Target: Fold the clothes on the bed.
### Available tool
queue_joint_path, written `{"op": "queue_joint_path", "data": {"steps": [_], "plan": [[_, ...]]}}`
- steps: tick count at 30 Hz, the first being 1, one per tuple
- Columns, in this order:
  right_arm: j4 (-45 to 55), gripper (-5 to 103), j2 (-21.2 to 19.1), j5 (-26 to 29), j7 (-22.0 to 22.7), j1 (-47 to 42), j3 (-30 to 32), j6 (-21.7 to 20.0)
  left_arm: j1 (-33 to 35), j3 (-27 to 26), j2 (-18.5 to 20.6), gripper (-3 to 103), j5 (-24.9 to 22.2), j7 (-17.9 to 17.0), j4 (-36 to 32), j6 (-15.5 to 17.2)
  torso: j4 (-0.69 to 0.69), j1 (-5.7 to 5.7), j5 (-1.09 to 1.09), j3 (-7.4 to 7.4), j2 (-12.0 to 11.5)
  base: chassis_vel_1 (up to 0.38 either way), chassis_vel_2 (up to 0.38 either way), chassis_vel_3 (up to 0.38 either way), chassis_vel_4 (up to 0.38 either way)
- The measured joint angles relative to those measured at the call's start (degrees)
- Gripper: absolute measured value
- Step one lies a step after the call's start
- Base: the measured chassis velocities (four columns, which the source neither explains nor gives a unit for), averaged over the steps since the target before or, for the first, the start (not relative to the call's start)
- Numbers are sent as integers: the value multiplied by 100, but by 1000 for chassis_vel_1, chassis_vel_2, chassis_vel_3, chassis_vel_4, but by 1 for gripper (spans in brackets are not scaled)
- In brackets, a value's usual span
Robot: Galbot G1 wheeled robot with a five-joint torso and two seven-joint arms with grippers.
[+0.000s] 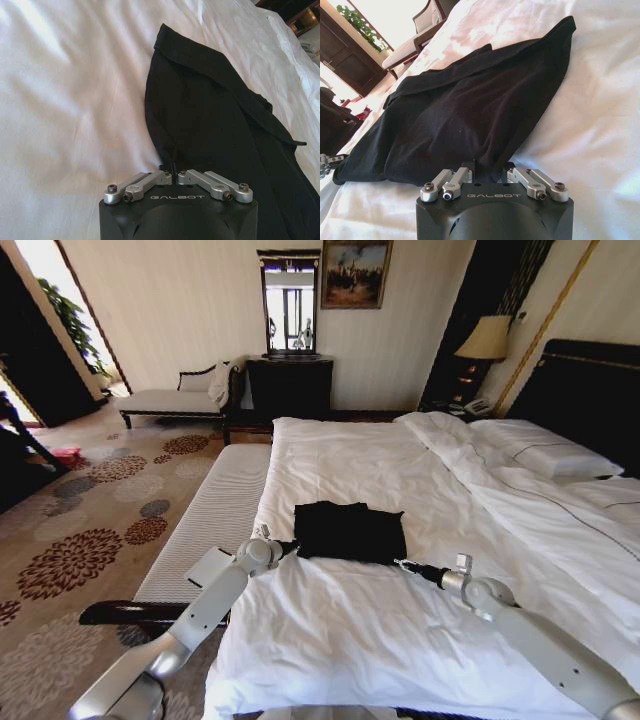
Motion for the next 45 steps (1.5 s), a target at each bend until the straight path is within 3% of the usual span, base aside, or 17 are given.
{"op": "queue_joint_path", "data": {"steps": [3, 5, 8, 15, 22, 30, 38, 42, 45], "plan": [[12, 14, -10, -6, 5, -4, 19, 4, 0, 1, 17, 1, 25, 17, -30, -4, 0, 0, 0, 0, 0, 0, 0, 0, 0], [25, 14, -18, -8, 5, -9, 27, 5, 0, 0, 18, 1, 29, 19, -35, -11, 0, 0, 0, 0, 0, 0, 0, 0, 0], [44, 2, -43, -9, 5, -19, 53, 6, 0, -2, 11, 1, 54, 21, -39, -57, 0, 0, 0, 0, 0, 0, 0, 0, 0], [100, 2, -55, -19, 4, -63, 110, 6, 44, 0, 20, 1, 121, 35, -133, -173, 0, 0, 0, 0, 0, 0, 0, 0, 0], [346, 2, -131, -79, 2, -309, 423, 6, 265, -110, 287, 1, 43, -47, -623, -211, 0, 0, 0, 0, 0, 0, 0, 0, 0], [1005, 2, -301, -95, 5, -1281, 1305, 1, 942, -439, 671, 1, -111, -257, -1593, -206, -1, 0, 0, -1, 0, 0, 0, 0, 0], [1434, 2, -351, -124, 1, -1660, 1474, -2, 1574, -703, 927, 1, -112, -399, -2412, -258, 2, -1, 0, -1, 0, 0, 0, 0, 0], [1721, 2, -396, -152, 1, -1931, 1624, -5, 1806, -813, 1192, 1, -178, -480, -2862, -314, -3, 0, -1, -1, 0, 0, 0, 0, 0], [1895, 2, -445, -148, 2, -2103, 1744, -5, 2049, -988, 1433, 1, -238, -515, -3145, -316, 2, 0, 0, -1, 0, 0, 0, 0, 0]]}}
